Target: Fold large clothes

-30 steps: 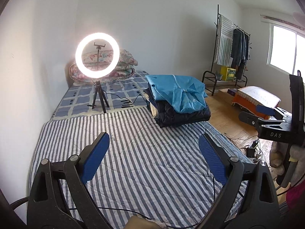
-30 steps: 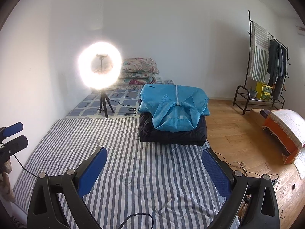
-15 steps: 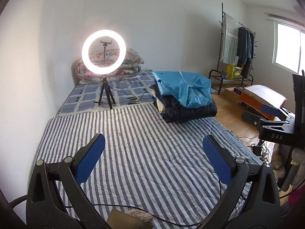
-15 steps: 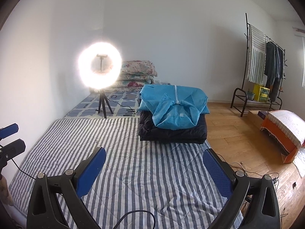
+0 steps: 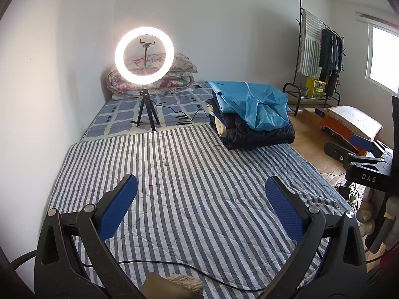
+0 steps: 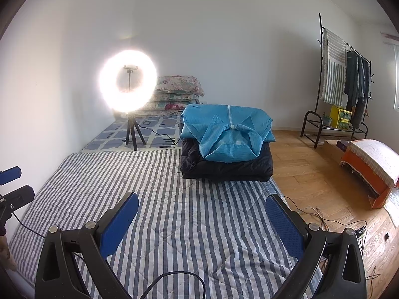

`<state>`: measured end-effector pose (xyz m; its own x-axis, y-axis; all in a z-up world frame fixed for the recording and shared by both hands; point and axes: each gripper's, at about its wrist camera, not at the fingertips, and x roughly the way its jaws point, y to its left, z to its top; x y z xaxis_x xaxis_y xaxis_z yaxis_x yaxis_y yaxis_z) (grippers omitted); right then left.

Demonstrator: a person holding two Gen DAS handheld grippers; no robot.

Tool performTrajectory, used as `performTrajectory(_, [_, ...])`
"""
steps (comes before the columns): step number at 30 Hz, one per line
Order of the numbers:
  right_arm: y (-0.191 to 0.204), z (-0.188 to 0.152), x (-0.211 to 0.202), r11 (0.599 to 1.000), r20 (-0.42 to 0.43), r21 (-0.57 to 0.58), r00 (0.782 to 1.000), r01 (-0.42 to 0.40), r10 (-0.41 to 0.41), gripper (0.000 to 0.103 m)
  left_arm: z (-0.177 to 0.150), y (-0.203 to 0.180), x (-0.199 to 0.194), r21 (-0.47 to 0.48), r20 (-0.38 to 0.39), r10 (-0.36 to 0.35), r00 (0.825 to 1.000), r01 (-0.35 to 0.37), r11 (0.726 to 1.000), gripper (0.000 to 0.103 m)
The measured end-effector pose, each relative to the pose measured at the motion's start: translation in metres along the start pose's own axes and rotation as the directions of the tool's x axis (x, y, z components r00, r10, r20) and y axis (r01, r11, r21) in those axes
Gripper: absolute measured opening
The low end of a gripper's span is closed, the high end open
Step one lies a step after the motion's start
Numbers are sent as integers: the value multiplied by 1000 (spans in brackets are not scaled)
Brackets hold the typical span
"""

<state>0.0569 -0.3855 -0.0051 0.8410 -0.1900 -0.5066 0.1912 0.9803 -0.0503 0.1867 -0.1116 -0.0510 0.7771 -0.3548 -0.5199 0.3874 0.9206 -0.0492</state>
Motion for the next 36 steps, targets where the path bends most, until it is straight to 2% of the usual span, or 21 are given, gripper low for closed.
performTrajectory(24, [6,-3,3,1000,-11,3,1000,-8,8,103,0,2,-12,12,19,-8,1000,8,1000,103])
performTrajectory(36, [4,-3,2,1000,-9,16,1000,-8,9,103,0,0,-13,35,15,10,1000,-10,999,103])
